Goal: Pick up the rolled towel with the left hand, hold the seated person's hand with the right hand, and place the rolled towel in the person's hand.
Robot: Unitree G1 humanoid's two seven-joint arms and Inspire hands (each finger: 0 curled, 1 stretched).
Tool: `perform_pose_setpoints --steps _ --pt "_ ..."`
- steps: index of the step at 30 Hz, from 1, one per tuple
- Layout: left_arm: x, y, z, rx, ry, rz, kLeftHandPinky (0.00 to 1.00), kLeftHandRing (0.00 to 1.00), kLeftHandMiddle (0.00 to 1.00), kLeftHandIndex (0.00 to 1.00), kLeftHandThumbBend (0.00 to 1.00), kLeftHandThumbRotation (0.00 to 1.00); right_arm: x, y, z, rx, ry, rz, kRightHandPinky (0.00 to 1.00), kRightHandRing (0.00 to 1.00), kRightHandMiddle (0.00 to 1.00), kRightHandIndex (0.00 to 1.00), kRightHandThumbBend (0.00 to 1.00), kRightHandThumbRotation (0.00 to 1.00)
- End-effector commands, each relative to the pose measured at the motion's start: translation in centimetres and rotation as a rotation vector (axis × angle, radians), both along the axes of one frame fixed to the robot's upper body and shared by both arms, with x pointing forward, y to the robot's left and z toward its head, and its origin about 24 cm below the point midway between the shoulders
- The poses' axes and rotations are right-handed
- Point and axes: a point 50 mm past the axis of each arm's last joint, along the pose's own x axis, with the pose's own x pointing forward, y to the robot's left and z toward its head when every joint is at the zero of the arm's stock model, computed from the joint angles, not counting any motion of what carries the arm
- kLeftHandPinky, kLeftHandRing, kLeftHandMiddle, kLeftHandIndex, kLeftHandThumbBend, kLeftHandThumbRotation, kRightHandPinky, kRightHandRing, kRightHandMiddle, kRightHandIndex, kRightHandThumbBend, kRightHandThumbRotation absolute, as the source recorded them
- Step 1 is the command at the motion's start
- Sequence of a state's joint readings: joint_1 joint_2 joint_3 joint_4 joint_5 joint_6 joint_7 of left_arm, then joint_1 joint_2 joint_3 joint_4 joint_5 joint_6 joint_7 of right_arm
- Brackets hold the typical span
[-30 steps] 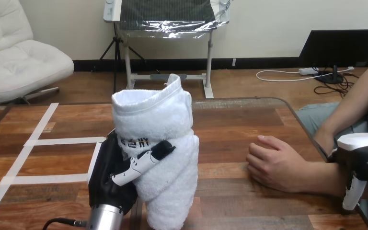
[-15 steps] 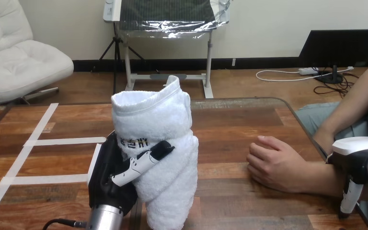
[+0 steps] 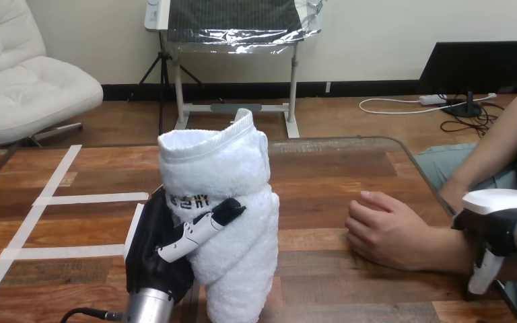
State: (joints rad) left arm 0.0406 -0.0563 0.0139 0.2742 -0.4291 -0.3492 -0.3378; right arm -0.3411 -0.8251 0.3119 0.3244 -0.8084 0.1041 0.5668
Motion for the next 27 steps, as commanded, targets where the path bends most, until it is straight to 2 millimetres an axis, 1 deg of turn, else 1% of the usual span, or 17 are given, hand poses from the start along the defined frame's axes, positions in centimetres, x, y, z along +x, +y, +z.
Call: perform_pose_setpoints --steps 1,5,13,14,23,27 --pt "1.6 -0.8 2.3 -0.047 -0.100 -0.005 0.35 0.39 0.44 0.48 0.90 0.09 0.8 0.2 1.1 0.048 -0.089 0.001 0.38 0.51 0.59 0.57 0.76 0.00" --pt "1.8 -0.8 2.2 -0.045 -0.090 -0.008 0.35 0.39 0.44 0.48 0.91 0.09 0.7 0.2 1.2 0.059 -0.111 0.001 0.42 0.56 0.62 0.53 0.75 0.00" --pt "2.1 -0.8 2.0 -0.035 -0.054 -0.012 0.34 0.39 0.44 0.47 0.92 0.08 0.5 0.0 1.4 0.086 -0.159 -0.002 0.44 0.57 0.62 0.50 0.75 0.00" --pt "2.1 -0.8 2.0 -0.038 -0.052 -0.015 0.34 0.39 0.44 0.47 0.92 0.08 0.5 0.0 1.4 0.087 -0.162 -0.001 0.42 0.54 0.59 0.50 0.75 0.00" --pt "2.7 -0.8 1.5 -0.036 -0.024 -0.038 0.35 0.39 0.44 0.47 0.92 0.07 0.2 -0.1 1.8 0.120 -0.200 -0.012 0.31 0.42 0.49 0.49 0.75 0.00" --pt "3.0 -0.8 1.3 -0.034 -0.003 -0.046 0.35 0.39 0.44 0.47 0.93 0.08 0.1 -0.1 2.0 0.127 -0.214 -0.018 0.30 0.41 0.48 0.48 0.75 0.00"
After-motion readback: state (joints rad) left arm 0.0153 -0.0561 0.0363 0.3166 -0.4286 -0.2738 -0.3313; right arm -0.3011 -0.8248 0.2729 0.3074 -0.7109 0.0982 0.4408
